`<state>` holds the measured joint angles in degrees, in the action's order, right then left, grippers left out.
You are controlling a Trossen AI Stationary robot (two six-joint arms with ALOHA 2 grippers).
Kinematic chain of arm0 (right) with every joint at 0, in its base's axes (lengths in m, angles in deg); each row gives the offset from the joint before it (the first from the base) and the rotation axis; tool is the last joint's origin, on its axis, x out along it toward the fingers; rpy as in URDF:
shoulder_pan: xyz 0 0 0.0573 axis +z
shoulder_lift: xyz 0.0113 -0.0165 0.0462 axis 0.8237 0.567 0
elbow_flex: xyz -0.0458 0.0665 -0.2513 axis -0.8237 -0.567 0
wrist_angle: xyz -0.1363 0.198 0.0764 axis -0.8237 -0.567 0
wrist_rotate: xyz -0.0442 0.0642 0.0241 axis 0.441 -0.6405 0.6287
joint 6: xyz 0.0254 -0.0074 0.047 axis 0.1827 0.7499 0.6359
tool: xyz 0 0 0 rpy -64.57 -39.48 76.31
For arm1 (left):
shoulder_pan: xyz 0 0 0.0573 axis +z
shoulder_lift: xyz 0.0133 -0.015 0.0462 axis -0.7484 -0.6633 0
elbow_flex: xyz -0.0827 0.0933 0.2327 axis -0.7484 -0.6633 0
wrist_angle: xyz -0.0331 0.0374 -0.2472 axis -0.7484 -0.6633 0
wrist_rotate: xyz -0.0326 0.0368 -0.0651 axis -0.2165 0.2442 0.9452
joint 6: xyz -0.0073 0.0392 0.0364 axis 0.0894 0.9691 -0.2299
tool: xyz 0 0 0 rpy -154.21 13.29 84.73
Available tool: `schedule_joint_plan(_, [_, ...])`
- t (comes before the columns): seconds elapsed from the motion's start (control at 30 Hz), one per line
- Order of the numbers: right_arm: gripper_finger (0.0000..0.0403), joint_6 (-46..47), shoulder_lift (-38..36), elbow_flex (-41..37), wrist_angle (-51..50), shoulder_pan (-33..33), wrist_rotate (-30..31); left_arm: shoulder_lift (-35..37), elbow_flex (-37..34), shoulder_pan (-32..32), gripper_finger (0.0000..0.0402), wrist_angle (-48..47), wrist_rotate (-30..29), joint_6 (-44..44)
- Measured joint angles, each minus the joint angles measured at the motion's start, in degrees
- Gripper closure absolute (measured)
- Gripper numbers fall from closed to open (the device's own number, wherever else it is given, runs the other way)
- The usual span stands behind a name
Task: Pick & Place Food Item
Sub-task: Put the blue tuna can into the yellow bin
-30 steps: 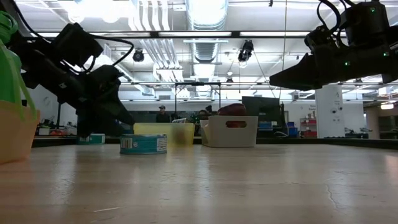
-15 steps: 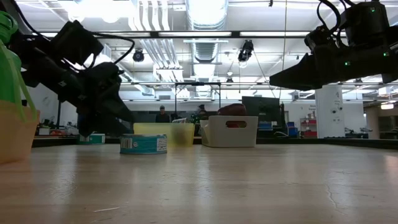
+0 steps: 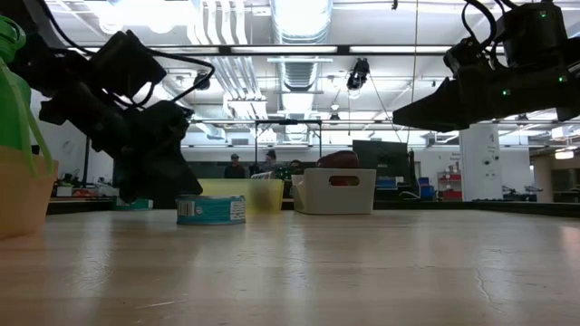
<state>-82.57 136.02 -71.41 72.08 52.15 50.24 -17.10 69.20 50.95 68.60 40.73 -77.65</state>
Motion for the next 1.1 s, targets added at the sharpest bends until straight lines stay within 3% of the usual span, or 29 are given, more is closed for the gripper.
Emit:
schedule_joint_plan(0.23, [0.0097, 0.0, 0.0, 0.0, -0.02, 0.01, 0.0, 0.96, 0.05, 0.04, 0.0176, -3.16, -1.1, -4.18])
schedule_joint_plan(1.1, [0.0097, 0.0, 0.0, 0.0, 0.0, 0.02, -0.01, 9.34, -0.5, 0.09, 0.0176, -11.19, -1.54, -2.31])
